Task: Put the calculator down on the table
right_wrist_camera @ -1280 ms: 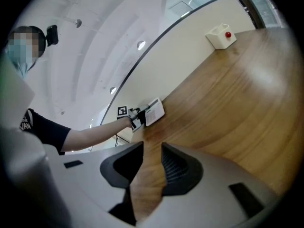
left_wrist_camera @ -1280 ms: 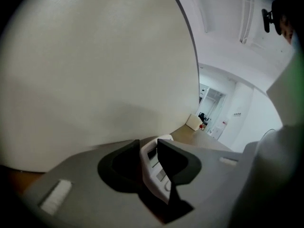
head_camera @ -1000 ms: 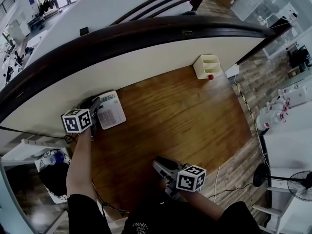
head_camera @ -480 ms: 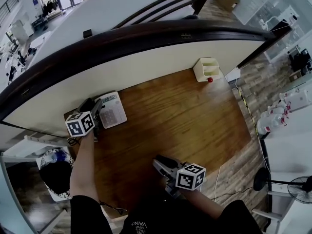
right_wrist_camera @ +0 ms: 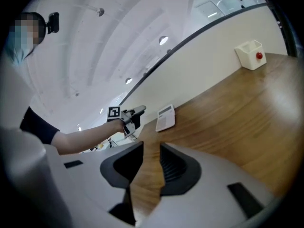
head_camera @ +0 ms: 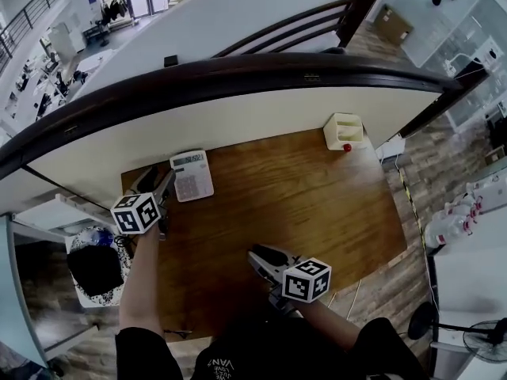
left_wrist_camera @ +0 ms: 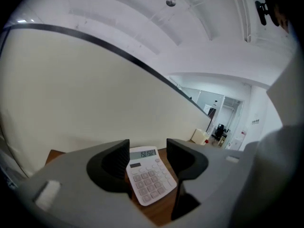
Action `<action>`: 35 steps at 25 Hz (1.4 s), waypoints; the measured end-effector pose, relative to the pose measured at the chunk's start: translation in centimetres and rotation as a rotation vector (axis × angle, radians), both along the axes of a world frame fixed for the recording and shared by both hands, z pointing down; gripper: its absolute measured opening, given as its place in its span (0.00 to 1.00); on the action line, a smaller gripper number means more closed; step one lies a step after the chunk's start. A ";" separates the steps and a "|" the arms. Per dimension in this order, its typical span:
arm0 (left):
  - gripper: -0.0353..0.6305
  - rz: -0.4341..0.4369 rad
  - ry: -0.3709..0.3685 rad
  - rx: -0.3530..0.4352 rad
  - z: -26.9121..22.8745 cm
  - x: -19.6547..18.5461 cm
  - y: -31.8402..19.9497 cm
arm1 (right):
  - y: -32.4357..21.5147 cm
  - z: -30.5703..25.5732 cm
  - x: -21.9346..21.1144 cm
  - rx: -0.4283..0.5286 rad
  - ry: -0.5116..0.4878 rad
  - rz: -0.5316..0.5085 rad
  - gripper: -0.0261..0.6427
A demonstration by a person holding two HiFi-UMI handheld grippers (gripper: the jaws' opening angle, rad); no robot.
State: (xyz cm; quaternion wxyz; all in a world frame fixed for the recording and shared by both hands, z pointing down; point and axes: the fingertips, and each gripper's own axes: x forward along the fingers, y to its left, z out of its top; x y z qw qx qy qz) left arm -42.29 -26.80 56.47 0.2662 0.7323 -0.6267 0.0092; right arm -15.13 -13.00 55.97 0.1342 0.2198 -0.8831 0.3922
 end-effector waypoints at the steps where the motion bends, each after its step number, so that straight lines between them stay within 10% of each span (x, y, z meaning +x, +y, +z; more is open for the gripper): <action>1: 0.40 -0.010 -0.003 0.012 -0.7 0.3 0.8 | 0.0 -0.3 0.2 0.007 -0.003 -0.012 0.19; 9: 0.39 -0.090 -0.022 0.085 -4.4 3.7 6.9 | 0.2 -2.1 1.7 0.059 -0.024 -0.087 0.19; 21: 0.11 -0.138 -0.146 0.156 -7.6 10.7 15.6 | 1.4 -4.4 3.8 0.165 -0.042 -0.197 0.14; 35: 0.07 -0.283 -0.079 0.211 -7.6 18.4 23.8 | 4.1 -4.8 5.4 0.208 -0.063 -0.346 0.09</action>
